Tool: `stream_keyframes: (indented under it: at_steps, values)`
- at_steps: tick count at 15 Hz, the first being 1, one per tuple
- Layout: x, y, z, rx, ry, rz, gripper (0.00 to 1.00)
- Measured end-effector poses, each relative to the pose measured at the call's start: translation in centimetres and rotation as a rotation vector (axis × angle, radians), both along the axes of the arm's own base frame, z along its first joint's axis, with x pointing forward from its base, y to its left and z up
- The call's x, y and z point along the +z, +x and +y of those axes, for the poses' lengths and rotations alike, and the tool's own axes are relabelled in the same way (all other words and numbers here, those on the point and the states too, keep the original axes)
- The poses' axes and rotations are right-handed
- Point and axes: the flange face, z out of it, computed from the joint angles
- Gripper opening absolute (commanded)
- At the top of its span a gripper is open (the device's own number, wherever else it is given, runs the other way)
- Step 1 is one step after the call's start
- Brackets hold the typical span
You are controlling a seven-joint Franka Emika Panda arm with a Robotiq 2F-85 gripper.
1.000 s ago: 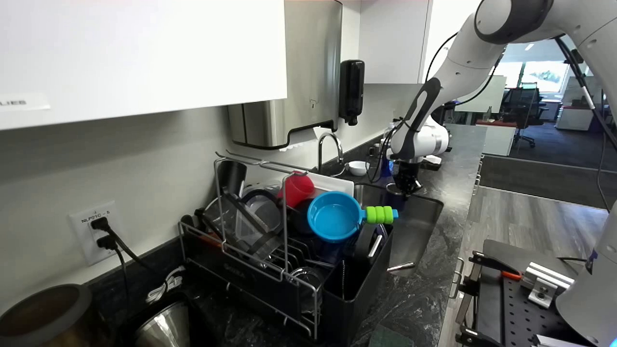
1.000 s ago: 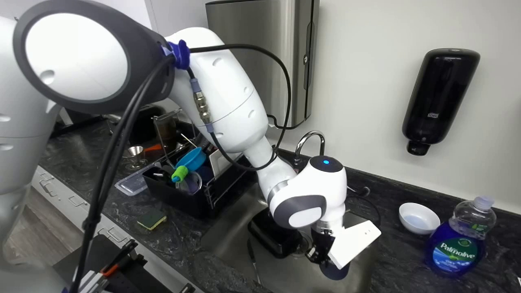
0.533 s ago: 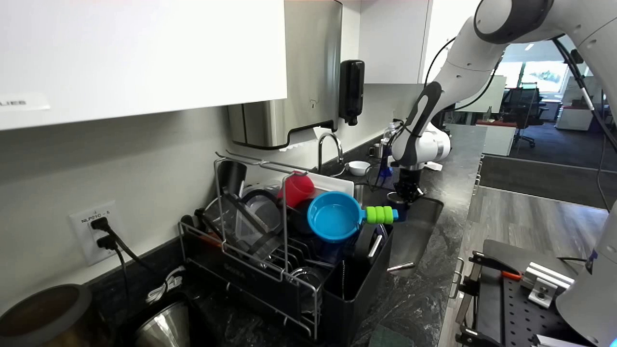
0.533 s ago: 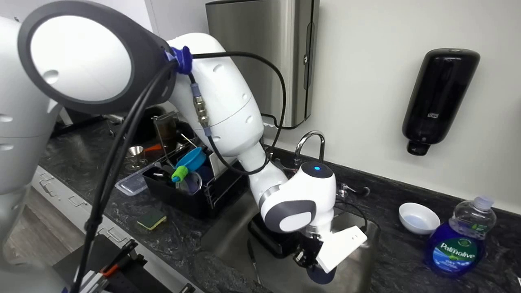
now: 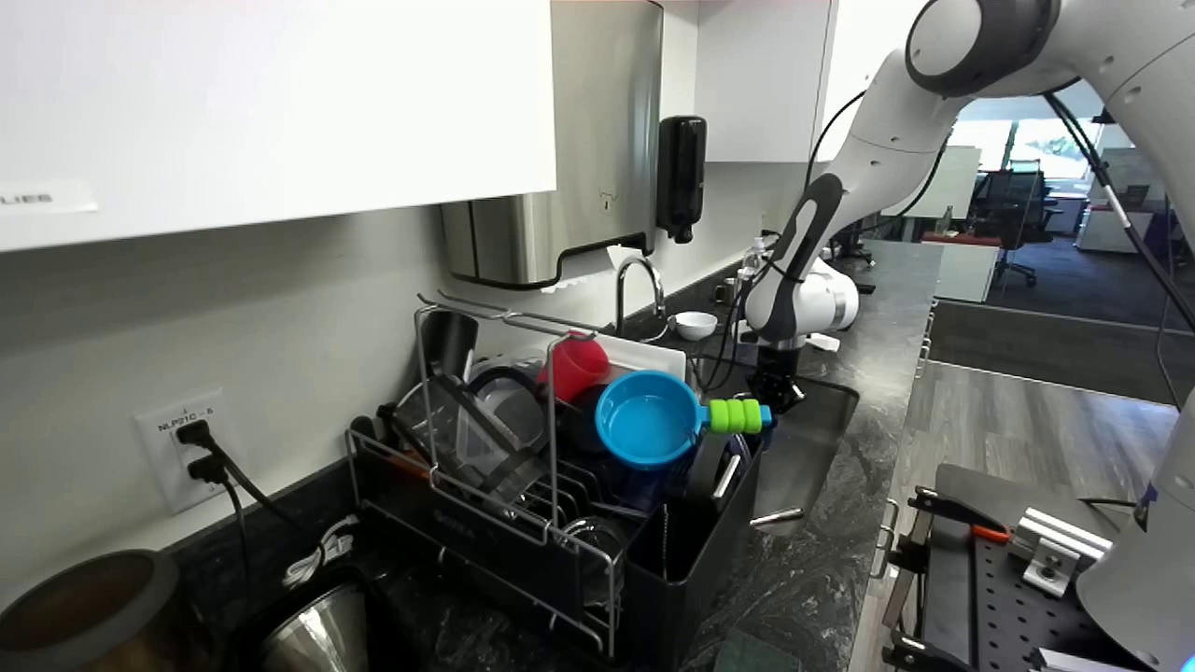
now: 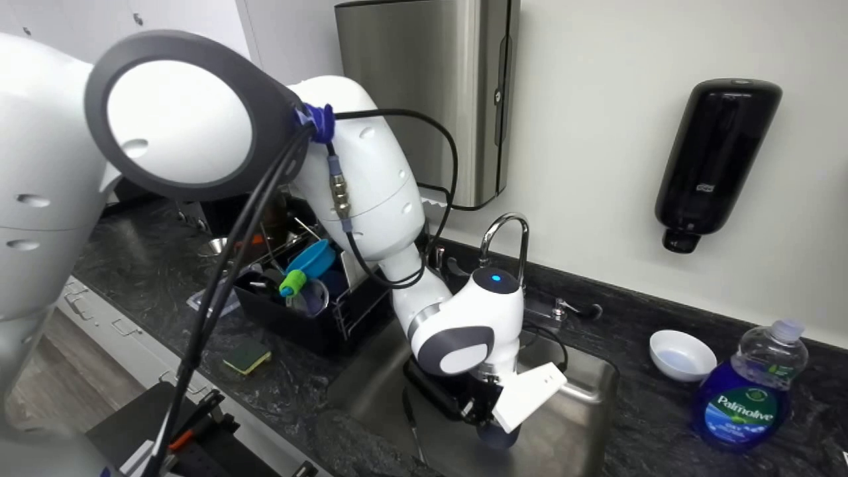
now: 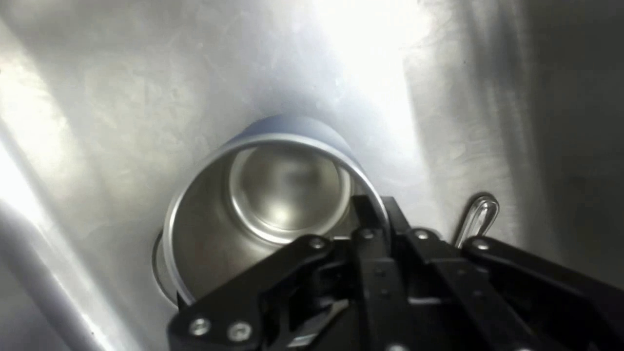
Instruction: Pick up the blue cup and place it in the sink
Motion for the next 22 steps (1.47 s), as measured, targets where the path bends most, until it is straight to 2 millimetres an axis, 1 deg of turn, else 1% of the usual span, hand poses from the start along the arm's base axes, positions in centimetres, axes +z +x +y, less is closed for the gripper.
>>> stream_keyframes:
  at_steps: [4, 8, 13, 22]
  values:
    - [-2.2, 0.4, 0.1, 0.019, -0.006, 0.002, 0.02]
    - [-3.2, 1.3, -0.3, 0.039, -0.017, -0.002, 0.02]
    - [-3.6, 1.9, -0.8, 0.059, -0.029, -0.006, 0.02]
    - [-3.5, 1.9, -1.7, 0.061, -0.041, -0.010, 0.02]
